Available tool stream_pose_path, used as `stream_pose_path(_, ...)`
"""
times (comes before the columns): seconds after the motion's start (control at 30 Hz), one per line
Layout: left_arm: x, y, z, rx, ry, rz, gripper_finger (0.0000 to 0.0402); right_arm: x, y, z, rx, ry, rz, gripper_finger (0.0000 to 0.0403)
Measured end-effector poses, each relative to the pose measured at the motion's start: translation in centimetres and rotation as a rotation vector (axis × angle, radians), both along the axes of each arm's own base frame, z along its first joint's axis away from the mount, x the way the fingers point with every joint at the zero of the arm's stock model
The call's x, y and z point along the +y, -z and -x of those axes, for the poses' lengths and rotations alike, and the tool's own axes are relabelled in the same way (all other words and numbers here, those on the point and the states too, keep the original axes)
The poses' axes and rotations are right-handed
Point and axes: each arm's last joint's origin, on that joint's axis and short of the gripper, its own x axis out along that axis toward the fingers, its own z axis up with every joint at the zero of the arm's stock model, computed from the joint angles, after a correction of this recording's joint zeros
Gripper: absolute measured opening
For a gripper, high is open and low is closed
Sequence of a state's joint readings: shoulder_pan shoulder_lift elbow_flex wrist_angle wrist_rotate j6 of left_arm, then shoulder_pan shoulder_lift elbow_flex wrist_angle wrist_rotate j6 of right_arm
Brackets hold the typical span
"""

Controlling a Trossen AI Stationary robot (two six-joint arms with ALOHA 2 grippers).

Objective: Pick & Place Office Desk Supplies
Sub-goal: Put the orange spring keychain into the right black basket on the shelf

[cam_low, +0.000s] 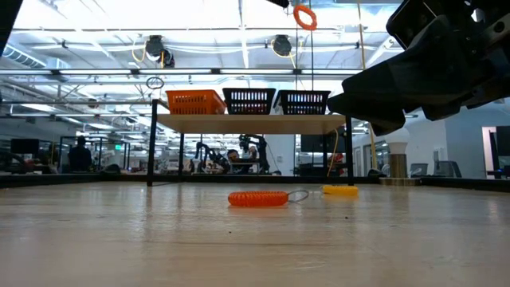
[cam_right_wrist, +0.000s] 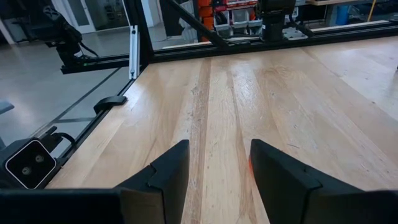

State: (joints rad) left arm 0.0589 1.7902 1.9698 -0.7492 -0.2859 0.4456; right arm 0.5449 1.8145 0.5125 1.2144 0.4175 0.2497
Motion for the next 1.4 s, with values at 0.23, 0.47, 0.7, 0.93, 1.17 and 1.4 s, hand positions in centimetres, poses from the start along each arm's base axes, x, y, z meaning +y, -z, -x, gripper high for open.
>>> stream_pose_path(0.23, 5.4, -1.3, -0.2, -0.17, -0.042, -0.004, 0.0, -0.1, 0.0, 0.0, 0.0, 0.003, 0.002, 0.016)
stream_pose_path(0.47, 9.0, -1.3, -0.1, -0.229, -0.102, 0.005, 0.0, -0.2, 0.0, -0.1, 0.0, 0.009, 0.0, 0.016)
stream_pose_path(0.7, 11.4, 1.0, -1.5, -0.194, -0.147, 0.011, 0.0, -0.2, 0.0, -0.1, 0.0, 0.009, 0.0, 0.016)
stream_pose_path(0.93, 12.9, 3.9, -3.0, -0.132, -0.166, 0.032, 0.0, -0.2, 0.0, -0.1, 0.0, 0.009, 0.0, 0.016)
stream_pose_path(1.17, 14.2, 4.9, -3.3, -0.119, -0.194, 0.045, 0.0001, -0.2, 0.1, -0.1, 0.013, 0.007, 0.007, 0.016)
stream_pose_path(1.4, 14.7, 5.2, -3.1, -0.101, -0.192, 0.04, 0.0009, -0.2, 0.2, -0.1, 0.014, 0.007, 0.007, 0.016)
